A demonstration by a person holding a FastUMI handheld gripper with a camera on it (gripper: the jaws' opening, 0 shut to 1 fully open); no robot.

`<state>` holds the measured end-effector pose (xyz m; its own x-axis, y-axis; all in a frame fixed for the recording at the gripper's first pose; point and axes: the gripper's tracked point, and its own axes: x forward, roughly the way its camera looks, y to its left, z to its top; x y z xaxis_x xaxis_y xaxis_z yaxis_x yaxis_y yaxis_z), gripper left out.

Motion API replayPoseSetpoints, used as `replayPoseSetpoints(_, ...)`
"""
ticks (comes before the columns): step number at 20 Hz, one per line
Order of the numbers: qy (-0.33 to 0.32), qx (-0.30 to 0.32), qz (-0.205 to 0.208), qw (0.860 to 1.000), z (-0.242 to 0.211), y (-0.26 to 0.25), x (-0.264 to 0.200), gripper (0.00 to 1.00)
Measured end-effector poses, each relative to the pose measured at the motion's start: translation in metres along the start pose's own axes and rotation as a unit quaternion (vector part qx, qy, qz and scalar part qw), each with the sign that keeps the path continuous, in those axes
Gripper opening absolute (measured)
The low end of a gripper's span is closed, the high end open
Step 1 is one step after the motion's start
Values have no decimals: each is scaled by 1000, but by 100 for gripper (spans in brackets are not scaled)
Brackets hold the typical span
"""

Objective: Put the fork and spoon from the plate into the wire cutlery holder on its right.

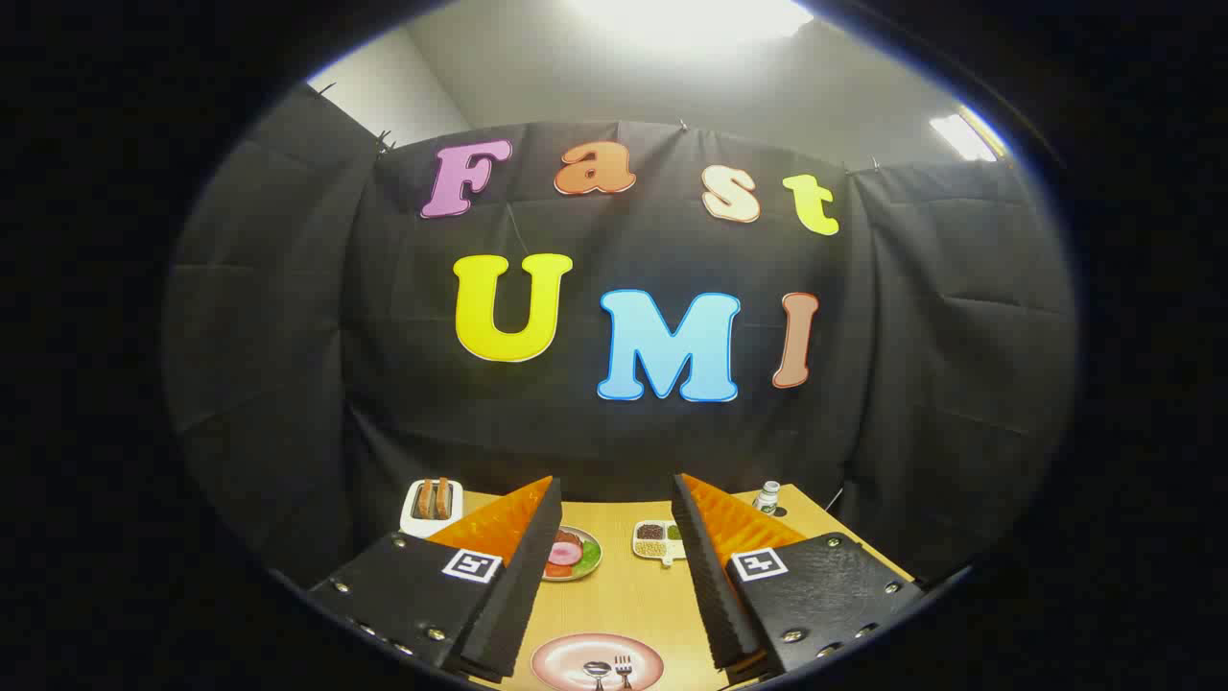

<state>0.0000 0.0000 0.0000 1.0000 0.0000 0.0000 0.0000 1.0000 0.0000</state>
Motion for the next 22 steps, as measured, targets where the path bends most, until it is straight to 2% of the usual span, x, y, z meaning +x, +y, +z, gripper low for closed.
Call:
replayPoseSetpoints(14,-24,3,-9,1000,3,-15,1,72)
replayPoseSetpoints(17,-11,0,-10,1000,-7,-13,4,72)
replayPoseSetpoints(22,62,-9,-9,998,-59,-5,11,72)
